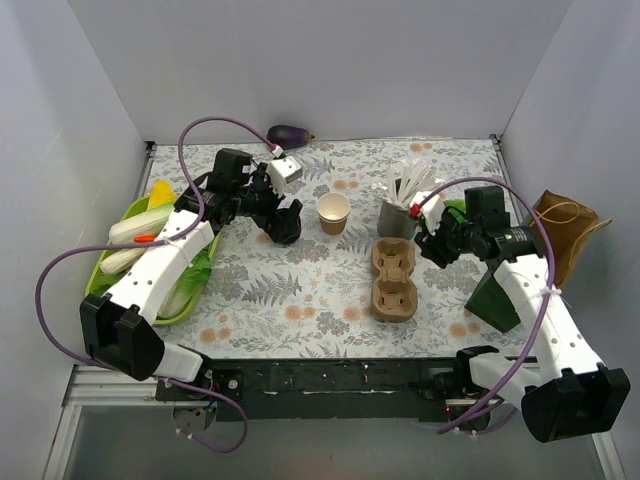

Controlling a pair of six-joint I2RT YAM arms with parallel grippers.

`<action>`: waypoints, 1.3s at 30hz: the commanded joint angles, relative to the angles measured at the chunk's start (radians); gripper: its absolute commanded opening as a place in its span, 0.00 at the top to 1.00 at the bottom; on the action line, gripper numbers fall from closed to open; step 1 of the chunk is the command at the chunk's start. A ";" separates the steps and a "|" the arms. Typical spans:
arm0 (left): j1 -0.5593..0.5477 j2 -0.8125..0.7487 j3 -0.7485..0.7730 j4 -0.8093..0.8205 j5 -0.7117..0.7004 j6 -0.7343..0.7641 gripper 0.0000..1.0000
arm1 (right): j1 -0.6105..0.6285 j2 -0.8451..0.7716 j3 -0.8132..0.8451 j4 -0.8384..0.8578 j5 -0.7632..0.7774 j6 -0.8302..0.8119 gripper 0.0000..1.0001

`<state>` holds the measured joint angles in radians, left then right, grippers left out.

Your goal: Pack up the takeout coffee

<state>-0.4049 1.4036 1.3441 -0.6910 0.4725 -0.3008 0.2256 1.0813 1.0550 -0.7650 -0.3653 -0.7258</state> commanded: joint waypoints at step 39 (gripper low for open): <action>-0.094 0.641 0.655 -0.202 -0.212 -0.293 0.77 | -0.089 0.065 0.036 -0.013 -0.178 -0.003 0.50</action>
<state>-0.4778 2.0525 1.9846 -0.8803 0.3080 -0.5449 0.1200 1.1652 1.0718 -0.8326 -0.5476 -0.8124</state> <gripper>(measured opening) 0.342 0.493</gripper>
